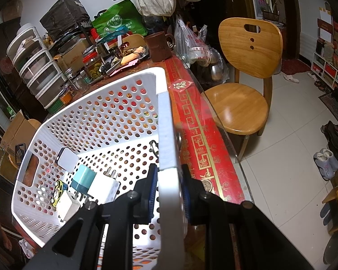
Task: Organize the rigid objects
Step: 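Return the left tool to the table and grasp the white power bank, then carry the white power bank into the basket and release it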
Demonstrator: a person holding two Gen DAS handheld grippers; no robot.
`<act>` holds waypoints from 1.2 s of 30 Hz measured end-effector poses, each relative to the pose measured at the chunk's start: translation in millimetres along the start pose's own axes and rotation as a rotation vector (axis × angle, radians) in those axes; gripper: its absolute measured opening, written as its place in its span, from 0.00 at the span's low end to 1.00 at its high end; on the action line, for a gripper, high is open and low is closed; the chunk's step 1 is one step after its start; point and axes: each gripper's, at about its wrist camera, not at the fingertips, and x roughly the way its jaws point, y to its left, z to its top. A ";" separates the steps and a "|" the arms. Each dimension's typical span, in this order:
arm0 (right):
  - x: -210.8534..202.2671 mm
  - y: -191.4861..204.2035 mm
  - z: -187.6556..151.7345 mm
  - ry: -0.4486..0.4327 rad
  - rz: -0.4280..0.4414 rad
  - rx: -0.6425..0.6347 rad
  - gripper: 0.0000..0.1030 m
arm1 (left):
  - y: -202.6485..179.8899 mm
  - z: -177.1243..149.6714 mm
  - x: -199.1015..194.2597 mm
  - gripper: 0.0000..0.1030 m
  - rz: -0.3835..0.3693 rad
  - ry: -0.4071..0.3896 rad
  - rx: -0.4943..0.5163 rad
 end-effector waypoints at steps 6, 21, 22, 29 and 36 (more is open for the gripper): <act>-1.3 -1.6 -0.8 -0.007 0.006 0.007 0.19 | 23.3 -54.4 67.8 0.98 -0.055 0.214 -0.026; -1.4 -1.7 0.1 -0.003 -0.005 0.000 0.19 | -22.6 -79.7 121.1 0.60 -0.128 0.312 0.000; -1.4 -1.8 0.1 -0.004 -0.006 0.000 0.19 | -22.6 -79.7 121.6 0.55 -0.130 0.307 -0.004; -1.3 -2.2 0.7 -0.003 -0.008 0.000 0.19 | -9.4 -80.7 109.1 0.51 -0.113 0.253 -0.050; -0.4 -3.1 1.6 -0.005 -0.012 0.001 0.19 | 17.4 -73.0 89.3 0.51 -0.064 0.192 -0.079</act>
